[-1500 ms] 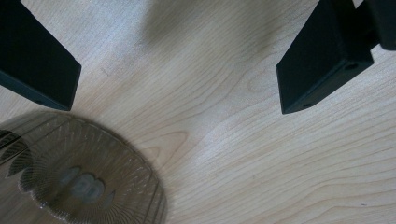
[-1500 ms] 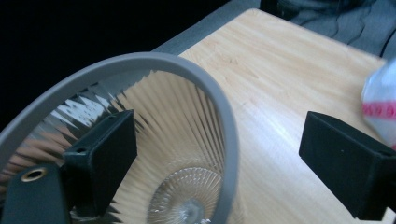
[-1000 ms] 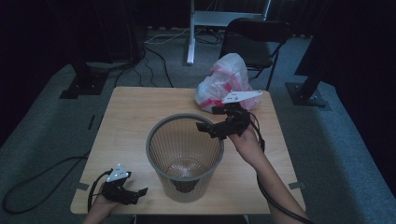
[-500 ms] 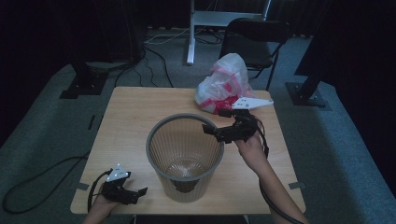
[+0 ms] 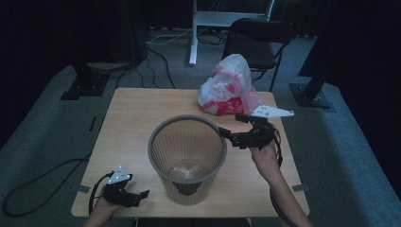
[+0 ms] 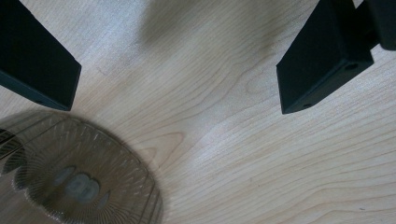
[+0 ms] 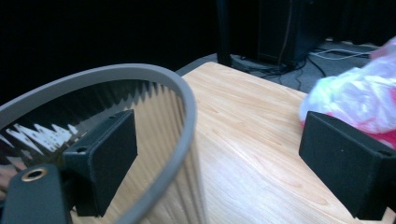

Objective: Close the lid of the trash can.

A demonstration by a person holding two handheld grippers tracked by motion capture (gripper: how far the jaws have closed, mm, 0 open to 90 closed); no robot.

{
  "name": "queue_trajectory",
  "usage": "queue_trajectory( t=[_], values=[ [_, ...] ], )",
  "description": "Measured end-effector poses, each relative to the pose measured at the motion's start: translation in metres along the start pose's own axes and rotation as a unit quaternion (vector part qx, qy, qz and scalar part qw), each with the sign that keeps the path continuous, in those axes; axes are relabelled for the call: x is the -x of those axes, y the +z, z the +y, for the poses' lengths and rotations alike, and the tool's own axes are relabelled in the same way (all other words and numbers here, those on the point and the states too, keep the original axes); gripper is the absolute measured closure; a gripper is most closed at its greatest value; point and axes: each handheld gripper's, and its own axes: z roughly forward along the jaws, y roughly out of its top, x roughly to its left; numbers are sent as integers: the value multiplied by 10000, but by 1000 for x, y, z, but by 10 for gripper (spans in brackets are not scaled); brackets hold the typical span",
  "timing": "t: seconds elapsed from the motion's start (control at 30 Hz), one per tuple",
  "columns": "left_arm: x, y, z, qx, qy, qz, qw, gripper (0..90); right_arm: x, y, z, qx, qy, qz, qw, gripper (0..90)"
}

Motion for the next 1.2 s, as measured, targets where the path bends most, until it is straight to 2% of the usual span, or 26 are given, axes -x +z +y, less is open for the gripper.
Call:
queue_trajectory(
  t=[0.23,0.63,0.73,0.93,1.1,1.17,1.2],
  values=[
    [0,0,0,-7,3,6,10000,0,11,-13,-13,159,137,-242,9995,109],
    [0,0,0,-11,5,18,10000,0,25,-28,-38,338,377,-498,9975,109],
    [0,0,0,-13,4,17,10000,0,30,-33,-48,400,489,-622,9961,109],
    [0,0,0,-4,-12,11,10000,0,34,-38,-62,358,438,-889,9944,109],
    [0,0,0,-17,-3,11,10000,0,43,-46,-86,406,560,-1095,9916,109],
    [0,0,0,-15,-9,19,10000,0,44,-47,-91,390,552,-1113,9915,109],
    [0,0,0,-9,-14,16,10000,0,45,-48,-96,404,514,-1193,9907,109]
  ],
)
